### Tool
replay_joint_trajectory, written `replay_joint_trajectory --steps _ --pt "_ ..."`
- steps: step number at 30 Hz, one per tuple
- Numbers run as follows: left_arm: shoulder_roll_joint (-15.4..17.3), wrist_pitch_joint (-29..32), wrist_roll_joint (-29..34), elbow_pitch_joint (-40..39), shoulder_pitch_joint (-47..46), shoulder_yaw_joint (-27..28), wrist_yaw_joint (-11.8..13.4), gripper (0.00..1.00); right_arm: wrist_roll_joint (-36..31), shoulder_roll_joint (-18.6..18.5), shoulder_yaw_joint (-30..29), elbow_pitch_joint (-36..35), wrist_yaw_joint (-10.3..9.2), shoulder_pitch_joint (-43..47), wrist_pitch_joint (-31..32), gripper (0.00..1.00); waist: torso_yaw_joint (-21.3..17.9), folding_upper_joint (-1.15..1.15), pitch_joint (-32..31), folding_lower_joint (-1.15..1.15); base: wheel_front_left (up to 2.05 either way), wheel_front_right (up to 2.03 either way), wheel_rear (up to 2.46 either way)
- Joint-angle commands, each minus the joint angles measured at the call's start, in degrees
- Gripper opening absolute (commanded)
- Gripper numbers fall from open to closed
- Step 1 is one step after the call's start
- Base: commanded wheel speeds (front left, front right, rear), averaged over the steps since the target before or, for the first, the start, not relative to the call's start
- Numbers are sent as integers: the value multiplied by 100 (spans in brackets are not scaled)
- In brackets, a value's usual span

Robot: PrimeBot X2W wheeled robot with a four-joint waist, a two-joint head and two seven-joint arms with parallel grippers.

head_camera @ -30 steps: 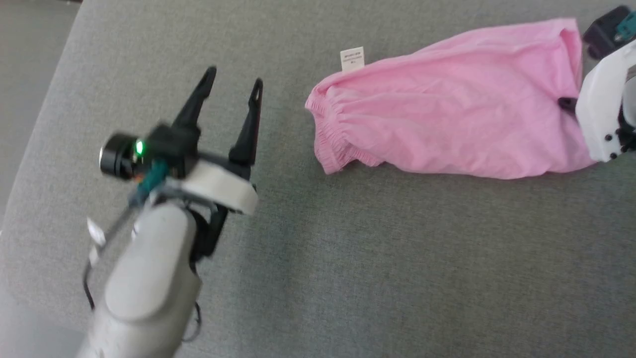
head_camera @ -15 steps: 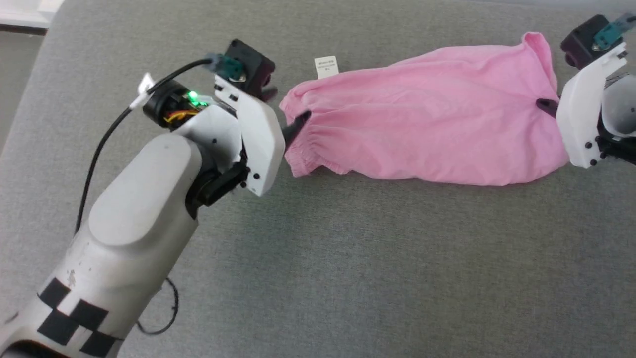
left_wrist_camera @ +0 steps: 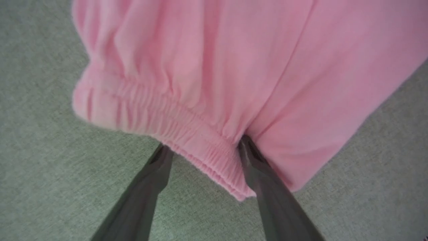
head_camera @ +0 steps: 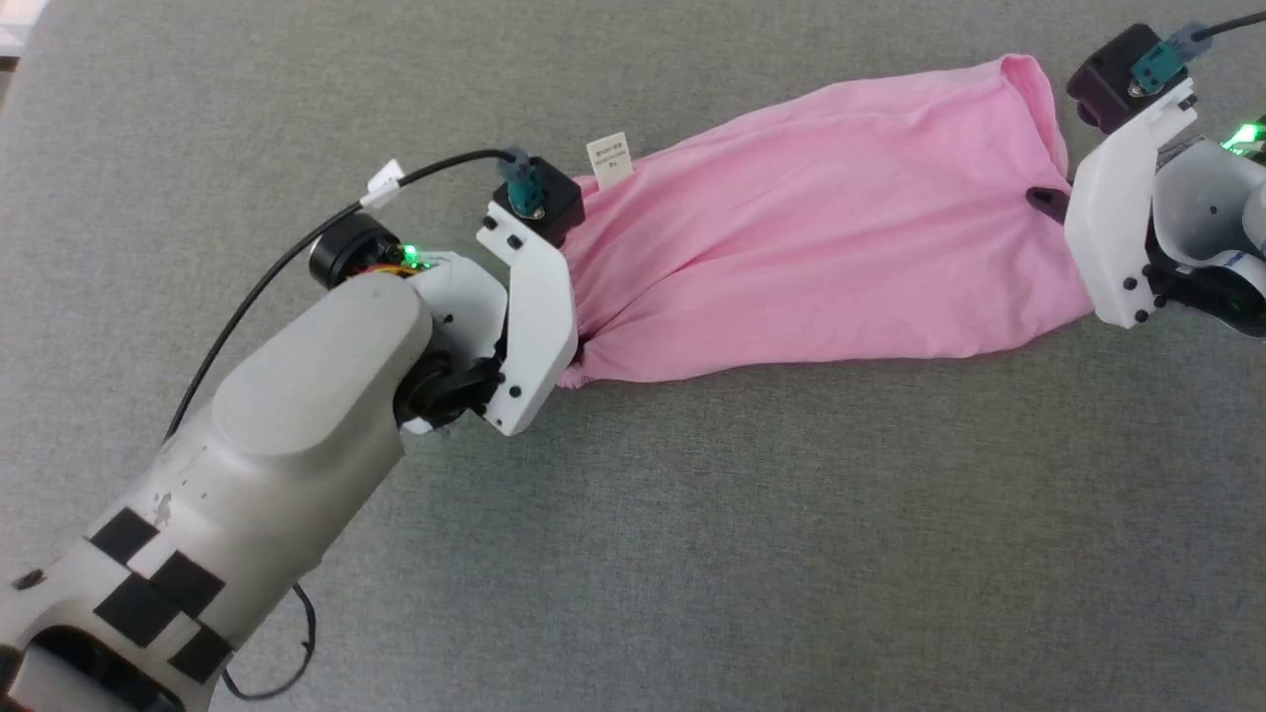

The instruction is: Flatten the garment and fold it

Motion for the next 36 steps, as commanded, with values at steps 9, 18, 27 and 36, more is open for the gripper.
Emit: replay_joint_trajectory --steps 9,18,27,36 --pt "-100 -802 -434 526 -78 -219 -37 0 91 45 21 12 -5 114 -300 0 -126 0 -191 0 0 0 0" --pt "236 -1740 -1128 101 287 -75 -37 0 197 -355 22 -594 -5 695 -998 0 -368 0 -820 0 0 0 0" --pt "961 -1892 -1709 -1008 1282 -211 -37 0 382 -1433 -17 -1920 -5 1769 -1850 0 -448 0 -1345 0 0 0 0" --pt "1308 -1788 -1882 -1813 1939 -345 260 0 511 -2145 -203 -2742 -5 2935 -2056 0 -544 0 -1413 0 0 0 0"
